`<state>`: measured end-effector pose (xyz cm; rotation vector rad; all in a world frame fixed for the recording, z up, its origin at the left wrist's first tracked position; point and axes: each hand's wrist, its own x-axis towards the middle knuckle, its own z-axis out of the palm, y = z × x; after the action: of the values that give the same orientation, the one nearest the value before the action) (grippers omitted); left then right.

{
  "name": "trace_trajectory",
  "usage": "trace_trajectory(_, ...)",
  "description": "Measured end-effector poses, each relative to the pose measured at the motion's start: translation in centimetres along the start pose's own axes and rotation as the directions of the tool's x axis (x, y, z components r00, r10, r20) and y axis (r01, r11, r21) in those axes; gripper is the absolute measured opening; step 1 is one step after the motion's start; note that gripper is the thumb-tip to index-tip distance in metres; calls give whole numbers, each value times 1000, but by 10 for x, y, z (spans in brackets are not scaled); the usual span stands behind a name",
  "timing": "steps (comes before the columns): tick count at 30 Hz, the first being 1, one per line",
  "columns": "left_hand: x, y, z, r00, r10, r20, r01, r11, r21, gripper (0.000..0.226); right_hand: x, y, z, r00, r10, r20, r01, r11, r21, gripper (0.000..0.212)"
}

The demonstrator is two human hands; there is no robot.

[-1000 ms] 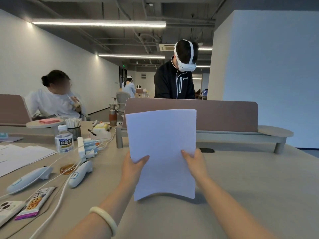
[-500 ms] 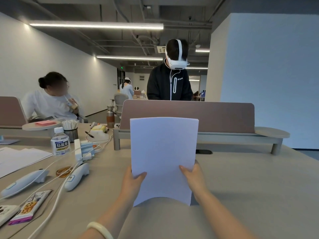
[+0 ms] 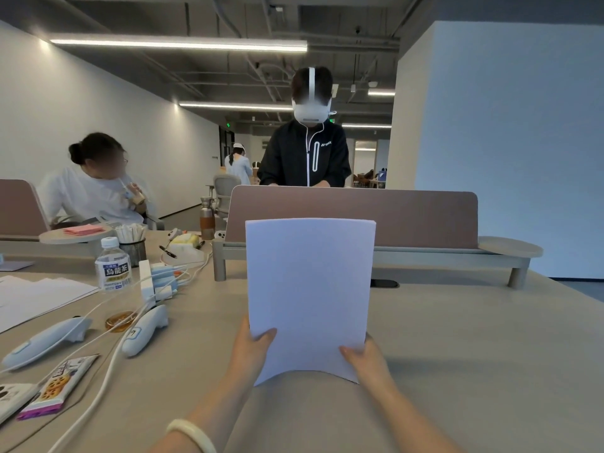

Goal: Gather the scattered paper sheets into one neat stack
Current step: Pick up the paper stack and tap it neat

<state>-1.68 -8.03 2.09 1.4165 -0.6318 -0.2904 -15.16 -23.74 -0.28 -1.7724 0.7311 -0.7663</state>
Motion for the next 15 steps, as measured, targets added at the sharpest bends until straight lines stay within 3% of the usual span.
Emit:
trace_trajectory(5,6,18,-7,999,-38,-31,36,996,-79,41,21,-41,-31,996,-87,30,92,962,-256,30)
trace_trajectory(7,15,26,-18,979,-79,-189,64,995,-79,69,33,-68,-50,982,-149,113,183,888,-423,23)
trace_trajectory(9,26,31,-35,923,-87,-374,114,992,53,100,41,-96,-65,969,-177,173,244,796,-554,13)
trace_trajectory(10,30,34,-42,903,-50,-426,118,984,134,108,41,-108,-69,960,-178,215,275,731,-624,4)
trace_trajectory(11,33,35,-48,896,3,-443,100,973,208,111,41,-119,-71,948,-175,265,313,660,-683,11)
trace_trajectory(13,35,37,-54,921,72,-383,41,960,278,106,39,-139,-69,922,-143,360,381,497,-780,22)
trace_trajectory(15,33,34,-56,970,70,-234,-29,984,175,86,37,-152,-62,899,-116,423,436,344,-832,13)
